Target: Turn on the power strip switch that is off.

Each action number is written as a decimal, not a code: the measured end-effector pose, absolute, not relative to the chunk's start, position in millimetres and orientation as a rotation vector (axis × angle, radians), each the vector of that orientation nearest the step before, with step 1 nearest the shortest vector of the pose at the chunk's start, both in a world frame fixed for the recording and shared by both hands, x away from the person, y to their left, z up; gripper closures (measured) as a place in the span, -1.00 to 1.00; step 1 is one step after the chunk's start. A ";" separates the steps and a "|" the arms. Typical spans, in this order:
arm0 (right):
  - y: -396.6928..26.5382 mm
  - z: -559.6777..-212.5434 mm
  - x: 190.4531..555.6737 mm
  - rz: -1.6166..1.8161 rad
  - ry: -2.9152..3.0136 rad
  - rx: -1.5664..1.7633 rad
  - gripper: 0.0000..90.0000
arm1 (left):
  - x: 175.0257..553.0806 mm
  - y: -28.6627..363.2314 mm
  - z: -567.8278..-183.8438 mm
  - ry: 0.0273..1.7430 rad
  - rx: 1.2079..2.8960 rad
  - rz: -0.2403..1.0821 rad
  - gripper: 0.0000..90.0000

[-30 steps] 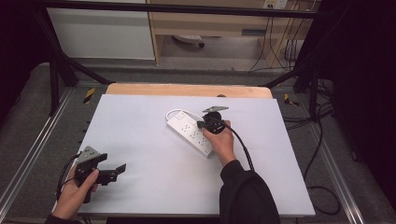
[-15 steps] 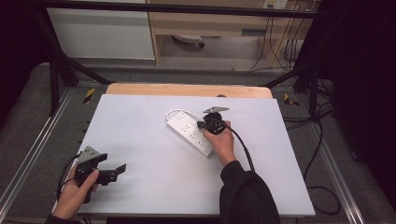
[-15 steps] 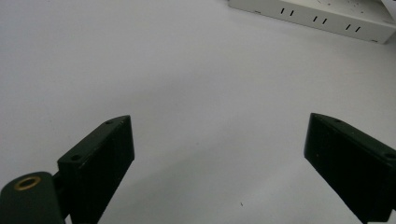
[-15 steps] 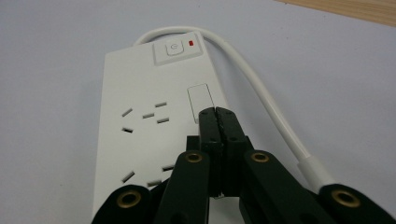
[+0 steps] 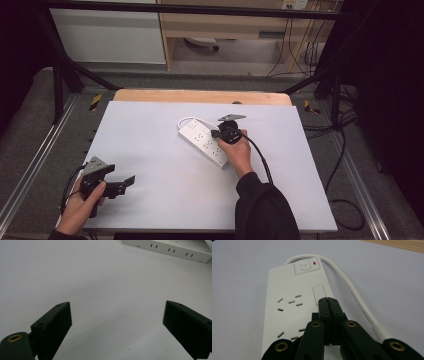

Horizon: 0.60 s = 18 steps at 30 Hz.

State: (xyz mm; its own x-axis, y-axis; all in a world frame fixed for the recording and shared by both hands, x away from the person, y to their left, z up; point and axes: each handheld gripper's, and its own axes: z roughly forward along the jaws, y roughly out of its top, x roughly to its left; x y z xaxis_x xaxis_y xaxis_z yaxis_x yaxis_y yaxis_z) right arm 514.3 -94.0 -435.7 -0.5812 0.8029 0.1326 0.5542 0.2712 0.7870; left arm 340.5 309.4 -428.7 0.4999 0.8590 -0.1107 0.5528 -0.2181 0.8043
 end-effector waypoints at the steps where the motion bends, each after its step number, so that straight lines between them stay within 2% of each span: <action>1: -94.0 -435.6 514.4 1.210 2.254 1.247 1.00 | 340.5 309.4 -428.7 1.167 1.904 0.460 -0.81; 18: -94.1 -436.1 514.9 1.213 2.256 1.241 1.00 | 340.7 309.1 -429.0 1.168 1.906 0.458 -0.81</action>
State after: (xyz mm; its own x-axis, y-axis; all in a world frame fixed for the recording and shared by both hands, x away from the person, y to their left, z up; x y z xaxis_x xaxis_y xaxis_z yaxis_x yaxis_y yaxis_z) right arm 514.9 -94.1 -436.1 -0.5846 0.8003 0.1330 0.5523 0.2726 0.7878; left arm 340.7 309.1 -429.0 0.5005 0.8586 -0.1110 0.5544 -0.2194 0.8028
